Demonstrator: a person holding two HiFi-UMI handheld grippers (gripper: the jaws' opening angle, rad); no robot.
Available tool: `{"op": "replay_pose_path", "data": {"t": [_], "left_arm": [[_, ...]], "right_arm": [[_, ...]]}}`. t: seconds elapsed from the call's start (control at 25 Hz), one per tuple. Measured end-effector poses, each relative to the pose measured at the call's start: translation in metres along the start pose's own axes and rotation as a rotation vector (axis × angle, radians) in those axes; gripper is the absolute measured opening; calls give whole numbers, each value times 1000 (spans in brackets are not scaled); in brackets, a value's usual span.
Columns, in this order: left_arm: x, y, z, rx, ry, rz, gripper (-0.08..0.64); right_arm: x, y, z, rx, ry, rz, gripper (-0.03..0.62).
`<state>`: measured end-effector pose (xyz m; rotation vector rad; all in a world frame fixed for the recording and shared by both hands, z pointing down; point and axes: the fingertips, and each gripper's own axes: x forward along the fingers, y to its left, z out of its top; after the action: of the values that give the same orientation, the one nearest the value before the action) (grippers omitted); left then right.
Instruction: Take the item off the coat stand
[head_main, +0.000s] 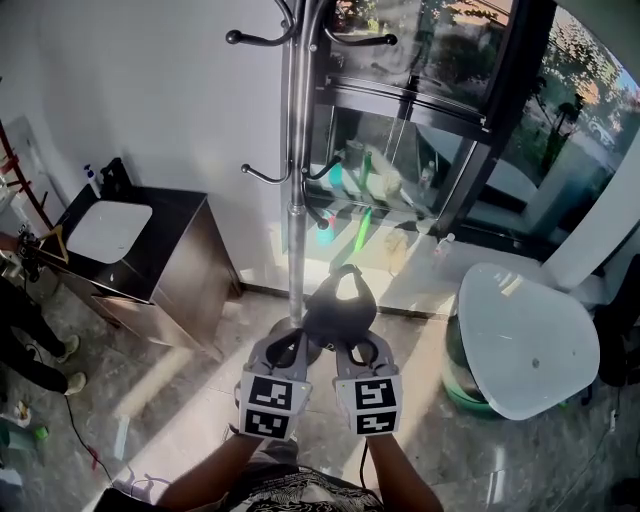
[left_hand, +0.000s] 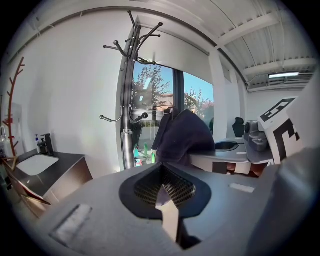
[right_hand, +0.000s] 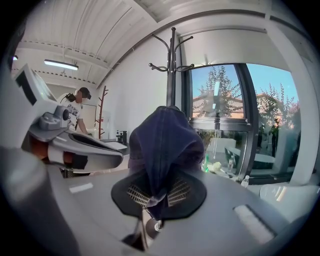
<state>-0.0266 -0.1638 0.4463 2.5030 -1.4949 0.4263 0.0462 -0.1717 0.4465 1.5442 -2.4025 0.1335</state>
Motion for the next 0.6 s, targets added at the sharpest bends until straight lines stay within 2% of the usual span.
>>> {"op": "replay_pose_path", "data": {"t": [0.6], "left_arm": [[-34,-32,-7,20,-11,-13,-3]], "right_arm": [[-48,10,-2,1,-26,-10,28]]}}
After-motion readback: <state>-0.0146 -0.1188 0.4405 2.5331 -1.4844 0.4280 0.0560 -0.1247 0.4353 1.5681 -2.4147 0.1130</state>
